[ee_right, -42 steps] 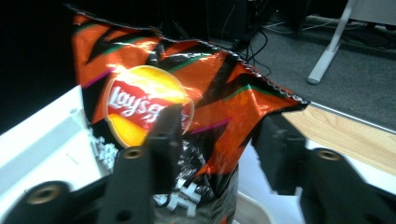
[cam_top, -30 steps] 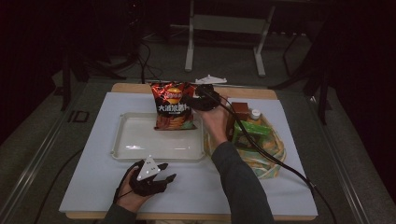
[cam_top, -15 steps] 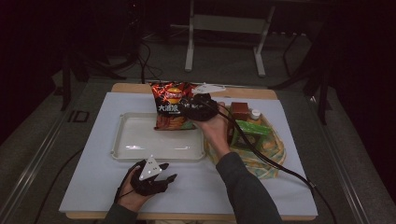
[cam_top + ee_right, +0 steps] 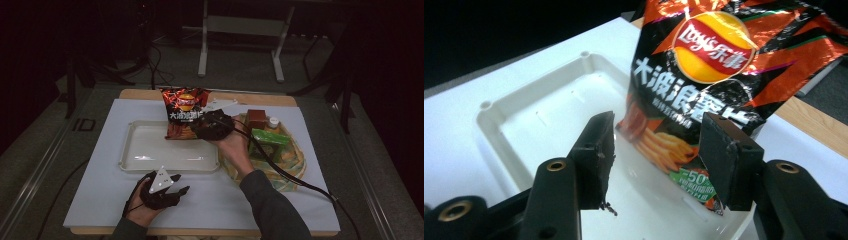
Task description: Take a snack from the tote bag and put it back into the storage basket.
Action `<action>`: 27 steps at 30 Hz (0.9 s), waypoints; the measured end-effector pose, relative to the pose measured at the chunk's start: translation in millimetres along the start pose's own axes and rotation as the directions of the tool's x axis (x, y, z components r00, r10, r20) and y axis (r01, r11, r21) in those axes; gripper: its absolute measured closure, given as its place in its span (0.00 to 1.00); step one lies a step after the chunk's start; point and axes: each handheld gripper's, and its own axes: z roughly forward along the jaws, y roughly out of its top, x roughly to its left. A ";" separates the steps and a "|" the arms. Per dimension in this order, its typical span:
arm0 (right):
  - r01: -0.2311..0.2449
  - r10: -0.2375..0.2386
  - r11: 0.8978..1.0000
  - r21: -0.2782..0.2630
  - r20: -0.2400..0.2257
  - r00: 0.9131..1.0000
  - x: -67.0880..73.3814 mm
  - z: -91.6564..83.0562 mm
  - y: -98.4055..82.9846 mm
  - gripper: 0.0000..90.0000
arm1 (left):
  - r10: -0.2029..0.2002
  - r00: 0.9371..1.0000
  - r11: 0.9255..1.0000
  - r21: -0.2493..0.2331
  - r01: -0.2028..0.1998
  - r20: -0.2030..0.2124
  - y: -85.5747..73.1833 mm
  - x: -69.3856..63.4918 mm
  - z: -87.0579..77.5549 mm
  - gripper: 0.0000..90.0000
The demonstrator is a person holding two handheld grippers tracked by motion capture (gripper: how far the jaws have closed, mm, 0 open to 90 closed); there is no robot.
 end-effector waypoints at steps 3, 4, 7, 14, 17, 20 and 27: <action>0.017 -0.016 1.000 0.008 -0.009 1.000 3.4 -3.7 -1.2 0.54 | 0.001 1.000 1.000 0.003 -0.001 0.001 0.0 -0.3 0.6 0.55; 0.019 -0.019 1.000 0.014 -0.011 1.000 4.2 -4.7 -1.6 0.53 | 0.003 1.000 1.000 0.005 -0.003 0.002 -0.1 -0.7 0.5 0.55; 0.046 -0.046 0.998 0.039 -0.005 0.999 5.2 -9.0 -3.2 0.53 | 0.001 1.000 1.000 0.001 -0.001 0.004 0.2 -1.2 0.8 0.55; 0.078 -0.078 0.995 0.058 -0.009 0.997 5.3 -21.7 -9.1 0.53 | 0.000 1.000 1.000 0.009 0.000 0.008 0.3 -1.2 3.1 0.55; 0.103 -0.103 0.991 0.082 0.001 0.995 6.5 -27.3 -12.7 0.53 | -0.003 1.000 1.000 0.010 0.003 0.026 1.0 -2.1 3.7 0.55; 0.114 -0.114 0.990 0.080 -0.010 0.993 6.7 -34.0 -17.5 0.54 | -0.005 0.999 1.000 0.016 0.005 0.046 1.2 -2.5 4.8 0.56; 0.106 -0.105 0.991 0.083 -0.015 0.994 -1.5 -49.4 -35.4 0.58 | -0.030 0.995 0.999 0.028 0.028 0.096 1.9 -2.3 6.3 0.59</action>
